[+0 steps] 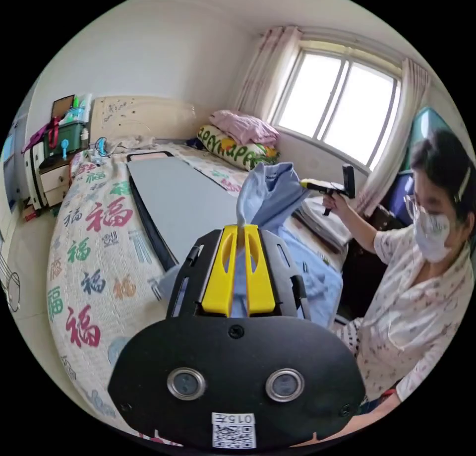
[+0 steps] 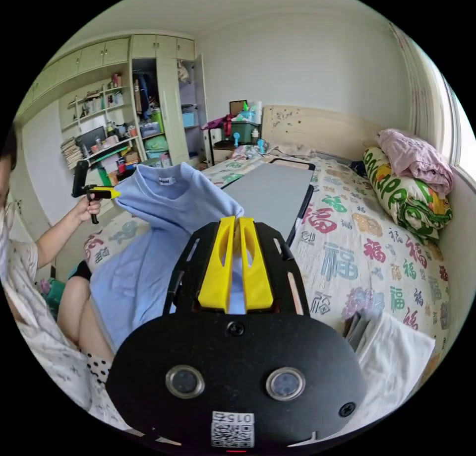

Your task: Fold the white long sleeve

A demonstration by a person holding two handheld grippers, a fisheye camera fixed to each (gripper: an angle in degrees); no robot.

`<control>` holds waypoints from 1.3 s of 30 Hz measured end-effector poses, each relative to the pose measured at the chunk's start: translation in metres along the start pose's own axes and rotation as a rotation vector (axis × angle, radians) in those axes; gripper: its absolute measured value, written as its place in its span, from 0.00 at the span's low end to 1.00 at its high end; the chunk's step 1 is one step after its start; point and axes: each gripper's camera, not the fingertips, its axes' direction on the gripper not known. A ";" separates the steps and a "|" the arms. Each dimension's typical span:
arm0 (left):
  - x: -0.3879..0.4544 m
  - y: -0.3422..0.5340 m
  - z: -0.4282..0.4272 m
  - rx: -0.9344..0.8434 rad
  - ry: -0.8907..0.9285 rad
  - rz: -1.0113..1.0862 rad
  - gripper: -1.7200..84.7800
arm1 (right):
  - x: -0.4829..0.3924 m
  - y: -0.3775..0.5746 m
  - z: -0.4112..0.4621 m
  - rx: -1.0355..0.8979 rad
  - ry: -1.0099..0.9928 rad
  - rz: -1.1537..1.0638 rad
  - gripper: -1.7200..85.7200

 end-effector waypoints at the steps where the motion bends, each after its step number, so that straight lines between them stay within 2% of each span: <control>1: 0.026 0.042 -0.008 -0.050 0.008 0.031 0.03 | -0.016 0.041 -0.032 0.004 -0.046 0.002 0.03; 5: 0.076 0.186 -0.002 -0.169 0.091 0.004 0.03 | -0.063 0.190 -0.083 -0.152 -0.218 0.106 0.03; 8: 0.099 0.245 0.032 -0.336 0.070 0.037 0.03 | -0.108 0.261 -0.082 -0.298 -0.181 0.113 0.03; 11: 0.114 0.260 0.049 -0.378 0.055 0.065 0.03 | -0.138 0.270 -0.101 -0.287 -0.057 0.050 0.03; 13: 0.120 0.261 0.051 -0.377 0.033 0.077 0.03 | -0.137 0.259 -0.109 -0.312 -0.049 0.067 0.03; 19: 0.151 0.264 0.019 -0.213 0.026 0.127 0.04 | -0.133 0.203 -0.173 -0.277 -0.001 0.009 0.02; 22: 0.145 0.287 0.045 -0.361 -0.030 0.095 0.04 | -0.124 0.206 -0.161 -0.433 -0.084 0.008 0.03; 25: 0.126 0.322 0.070 -0.485 0.016 0.003 0.05 | -0.112 0.216 -0.162 -0.541 -0.197 0.004 0.04; 28: 0.108 0.338 0.054 -0.452 0.046 -0.055 0.07 | -0.071 0.199 -0.194 -0.477 -0.203 0.069 0.06; 30: 0.088 0.340 0.044 -0.421 0.078 -0.112 0.08 | -0.025 0.181 -0.208 -0.385 -0.121 0.193 0.06; 31: 0.073 0.339 0.038 -0.376 0.099 -0.150 0.09 | 0.011 0.169 -0.213 -0.313 -0.094 0.307 0.07; 33: 0.047 0.336 0.027 -0.274 0.159 -0.211 0.09 | 0.069 0.155 -0.213 -0.198 -0.180 0.491 0.09; 35: 0.007 0.341 0.011 -0.053 0.241 -0.312 0.09 | 0.131 0.140 -0.196 -0.091 -0.311 0.660 0.10; 39: -0.054 0.361 0.011 0.138 0.107 -0.568 0.13 | 0.186 0.116 -0.150 -0.100 -0.207 0.755 0.14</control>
